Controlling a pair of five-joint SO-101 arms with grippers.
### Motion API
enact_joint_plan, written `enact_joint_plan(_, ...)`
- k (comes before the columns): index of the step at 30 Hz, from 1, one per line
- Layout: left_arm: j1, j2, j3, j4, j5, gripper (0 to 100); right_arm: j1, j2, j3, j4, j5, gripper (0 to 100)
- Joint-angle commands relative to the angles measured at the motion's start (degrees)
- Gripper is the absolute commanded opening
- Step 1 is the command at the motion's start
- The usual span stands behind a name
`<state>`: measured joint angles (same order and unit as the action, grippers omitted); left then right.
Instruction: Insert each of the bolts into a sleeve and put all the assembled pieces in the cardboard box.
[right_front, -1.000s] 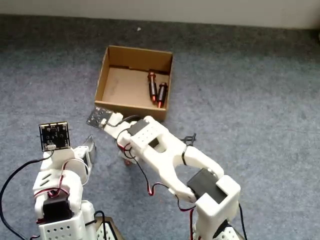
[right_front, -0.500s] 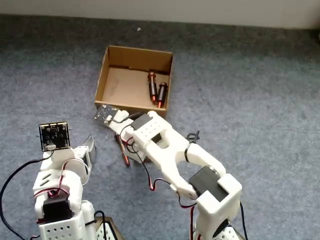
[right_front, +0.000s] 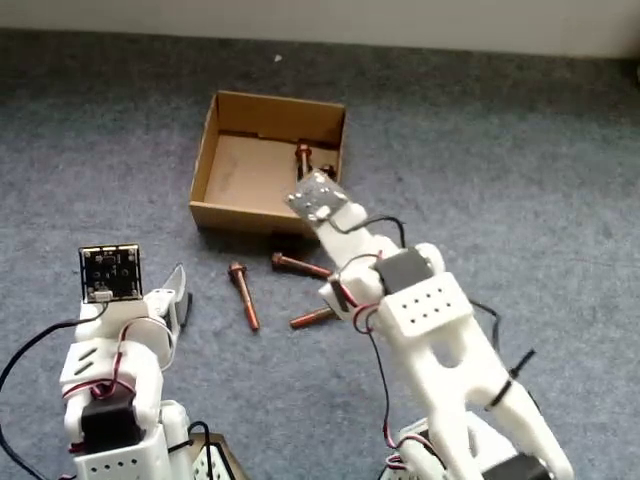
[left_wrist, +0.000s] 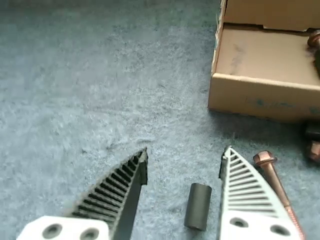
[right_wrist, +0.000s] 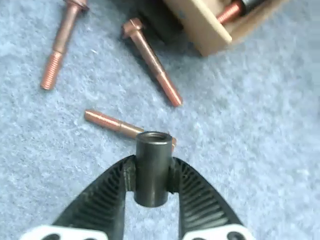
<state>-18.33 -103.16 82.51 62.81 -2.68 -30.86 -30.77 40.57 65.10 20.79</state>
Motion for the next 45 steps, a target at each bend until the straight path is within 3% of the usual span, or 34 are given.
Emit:
enact_joint_plan(1, -0.3, 0.0, -8.9, 3.1, -4.4, 25, 8.5, -14.1, 10.1, -3.4, -1.1, 0.5)
enact_joint_plan(5, -0.2, 4.2, -14.7, 6.9, -7.6, 25, 15.2, -22.2, 22.6, -14.2, -5.9, 0.5)
enact_joint_plan(9, -0.3, 18.5, -21.8, 10.2, -10.8, 25, 18.7, -27.6, 33.8, -23.7, -10.1, 0.5)
enact_joint_plan(16, 0.0, 42.3, -33.1, 18.7, -11.0, 26, 20.6, -36.5, 36.9, -24.0, -13.8, 0.5)
enact_joint_plan(24, 0.1, 58.3, -34.5, 18.5, -11.3, 26, 20.4, -45.7, 41.0, -23.9, -14.1, 0.5)
enact_joint_plan(28, 6.1, 62.7, -35.8, 16.9, -10.7, 26, 20.4, -49.7, 41.8, -23.6, -14.2, 0.5)
enact_joint_plan(37, 23.2, 77.4, -44.6, 12.7, 7.1, 26, 20.4, -55.8, 45.1, -23.6, -14.0, 0.5)
enact_joint_plan(45, 25.8, 97.6, -52.4, 4.7, 17.0, 26, 20.4, -56.7, 46.4, -23.6, -14.0, 0.5)
